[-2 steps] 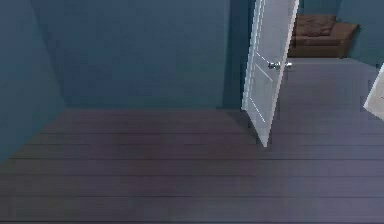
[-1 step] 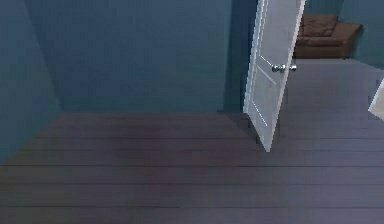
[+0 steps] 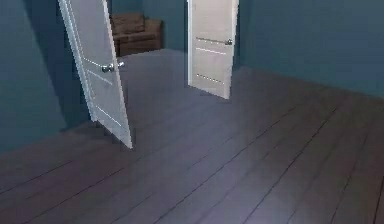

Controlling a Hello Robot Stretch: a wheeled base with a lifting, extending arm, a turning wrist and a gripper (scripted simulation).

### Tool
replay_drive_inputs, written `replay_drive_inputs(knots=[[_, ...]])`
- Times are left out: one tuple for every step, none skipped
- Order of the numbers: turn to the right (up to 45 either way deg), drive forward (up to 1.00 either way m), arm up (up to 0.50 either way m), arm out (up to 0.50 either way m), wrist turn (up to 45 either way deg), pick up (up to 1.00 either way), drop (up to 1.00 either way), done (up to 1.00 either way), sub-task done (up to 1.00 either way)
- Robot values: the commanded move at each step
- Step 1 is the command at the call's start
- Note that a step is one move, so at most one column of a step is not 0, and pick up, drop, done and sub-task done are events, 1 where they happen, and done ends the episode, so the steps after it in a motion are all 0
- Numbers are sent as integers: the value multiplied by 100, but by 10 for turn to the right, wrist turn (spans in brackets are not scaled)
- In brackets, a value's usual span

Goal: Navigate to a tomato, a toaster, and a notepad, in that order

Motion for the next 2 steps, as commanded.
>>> replay_drive_inputs(knots=[[450,0,0,0,0,0,0,0,0],[180,0,0,0,0,0,0,0,0]])
